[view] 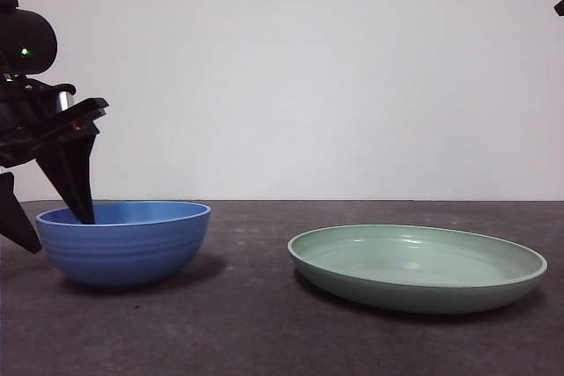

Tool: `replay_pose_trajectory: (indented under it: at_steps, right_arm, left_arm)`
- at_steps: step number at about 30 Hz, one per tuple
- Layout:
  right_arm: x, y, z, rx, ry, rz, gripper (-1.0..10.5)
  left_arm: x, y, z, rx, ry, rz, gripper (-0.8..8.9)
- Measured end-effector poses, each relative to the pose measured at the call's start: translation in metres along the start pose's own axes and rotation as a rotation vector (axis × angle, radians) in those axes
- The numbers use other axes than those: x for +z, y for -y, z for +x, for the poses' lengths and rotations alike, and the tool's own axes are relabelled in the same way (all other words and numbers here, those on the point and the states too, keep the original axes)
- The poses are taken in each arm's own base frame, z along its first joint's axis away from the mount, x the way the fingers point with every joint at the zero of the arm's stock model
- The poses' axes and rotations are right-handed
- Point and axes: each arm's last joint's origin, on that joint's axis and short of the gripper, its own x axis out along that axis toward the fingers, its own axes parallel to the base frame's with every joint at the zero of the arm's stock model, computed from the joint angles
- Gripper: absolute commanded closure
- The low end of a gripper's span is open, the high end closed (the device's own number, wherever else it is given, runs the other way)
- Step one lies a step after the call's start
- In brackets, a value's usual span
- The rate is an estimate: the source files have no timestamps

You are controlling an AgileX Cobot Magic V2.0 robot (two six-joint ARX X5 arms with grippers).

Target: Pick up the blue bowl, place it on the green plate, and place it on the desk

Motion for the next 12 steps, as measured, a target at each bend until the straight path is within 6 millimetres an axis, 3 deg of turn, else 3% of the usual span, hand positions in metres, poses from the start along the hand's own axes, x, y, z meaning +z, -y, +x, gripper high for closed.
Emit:
replay_pose_trajectory:
  at_steps: [5,12]
  right_arm:
    - [0.0,0.0,0.0,0.0,0.0,0.0,4.5]
    - [0.0,0.0,0.0,0.0,0.0,0.0,4.5]
  left_arm:
    - [-0.0004,0.0014,0.0006,-0.001,-0.004,0.004,7.02]
    - [-0.0011,0.0089,0.0036,-0.007,-0.009,0.031,8.02]
